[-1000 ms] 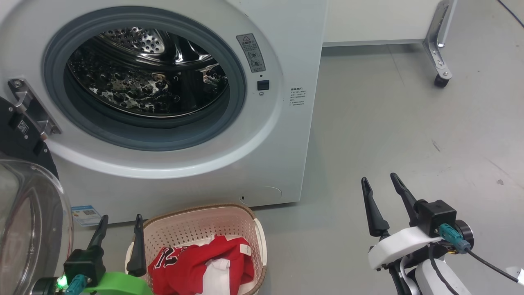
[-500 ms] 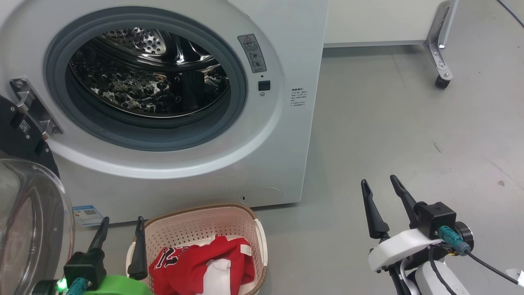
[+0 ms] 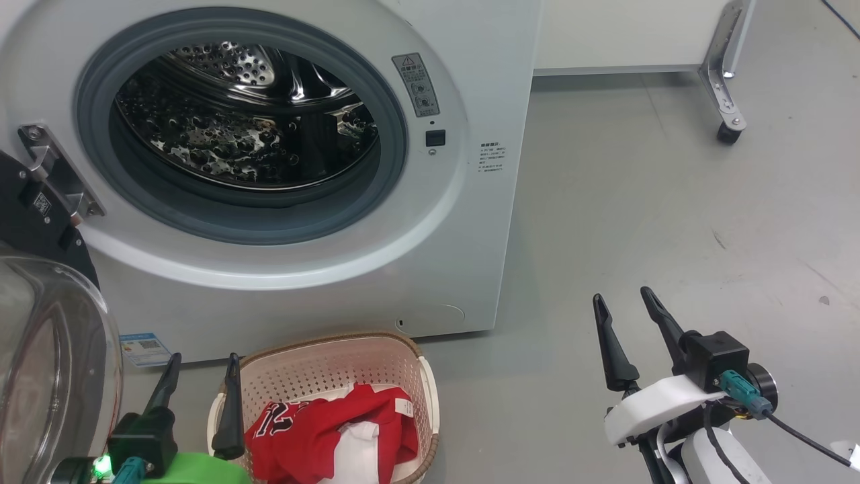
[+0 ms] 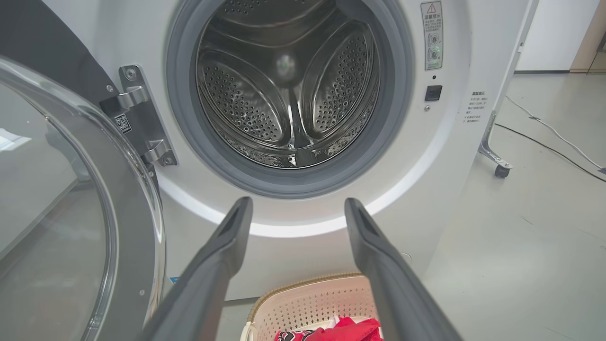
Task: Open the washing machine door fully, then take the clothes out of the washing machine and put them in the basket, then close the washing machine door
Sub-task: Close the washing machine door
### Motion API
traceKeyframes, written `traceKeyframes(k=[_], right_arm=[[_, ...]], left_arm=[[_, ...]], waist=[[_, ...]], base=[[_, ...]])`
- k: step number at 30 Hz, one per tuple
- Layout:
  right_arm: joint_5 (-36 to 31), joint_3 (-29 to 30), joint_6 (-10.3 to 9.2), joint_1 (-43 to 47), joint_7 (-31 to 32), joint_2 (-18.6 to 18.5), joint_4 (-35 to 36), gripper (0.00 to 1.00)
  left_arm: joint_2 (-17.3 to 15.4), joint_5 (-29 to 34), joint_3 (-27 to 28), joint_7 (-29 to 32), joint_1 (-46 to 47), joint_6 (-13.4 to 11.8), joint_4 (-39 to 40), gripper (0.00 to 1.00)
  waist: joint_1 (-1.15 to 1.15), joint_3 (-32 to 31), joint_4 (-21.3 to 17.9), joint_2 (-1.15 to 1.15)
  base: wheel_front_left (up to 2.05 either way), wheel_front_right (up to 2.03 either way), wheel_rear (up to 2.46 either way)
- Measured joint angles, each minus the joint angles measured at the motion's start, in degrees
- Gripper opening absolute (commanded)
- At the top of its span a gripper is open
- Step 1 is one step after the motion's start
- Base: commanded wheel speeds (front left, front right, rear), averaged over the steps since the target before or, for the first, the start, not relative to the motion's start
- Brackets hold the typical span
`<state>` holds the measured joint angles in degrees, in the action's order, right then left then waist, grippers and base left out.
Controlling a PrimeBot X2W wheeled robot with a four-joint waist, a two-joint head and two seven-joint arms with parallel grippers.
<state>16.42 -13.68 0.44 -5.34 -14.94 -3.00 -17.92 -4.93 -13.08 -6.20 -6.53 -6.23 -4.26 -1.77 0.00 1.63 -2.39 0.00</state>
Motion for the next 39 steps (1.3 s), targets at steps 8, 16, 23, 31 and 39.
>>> traceKeyframes(k=[8,16,23,31,39], right_arm=[[-0.03,0.13,0.01,0.0,0.01,0.11,0.04,1.0],[-0.04,0.29,0.01,0.0,0.01,0.18,0.14,1.0],[-0.37,0.37,0.02,-0.02,0.0,0.18,0.68,1.0],[-0.44,0.37,0.02,-0.03,0.0,0.19,0.67,1.0],[-0.44,0.43,0.02,-0.08,0.0,0.2,0.64,1.0]], left_arm=[[-0.07,0.01,0.01,0.94,-0.29,-0.05,1.2,1.0],[-0.23,0.15,0.01,1.43,-0.95,-0.23,2.42,1.0],[-0.22,0.14,-0.36,1.86,-0.98,-0.49,4.14,1.0],[-0.26,0.14,-0.31,1.88,-1.0,-0.49,4.55,1.0],[-0.55,0.14,-0.27,1.93,-1.02,-0.51,5.17,1.0]], waist=[[0.0,0.32,0.07,0.0],[0.0,0.73,0.06,0.0],[0.0,1.56,0.08,0.0],[0.0,2.2,0.08,0.0],[0.0,2.46,-0.07,0.0]], base=[[-0.5,0.75,-0.25],[-0.84,1.08,-0.25],[-1.06,1.24,-0.18],[-0.87,0.87,0.0],[-0.54,0.54,0.0]])
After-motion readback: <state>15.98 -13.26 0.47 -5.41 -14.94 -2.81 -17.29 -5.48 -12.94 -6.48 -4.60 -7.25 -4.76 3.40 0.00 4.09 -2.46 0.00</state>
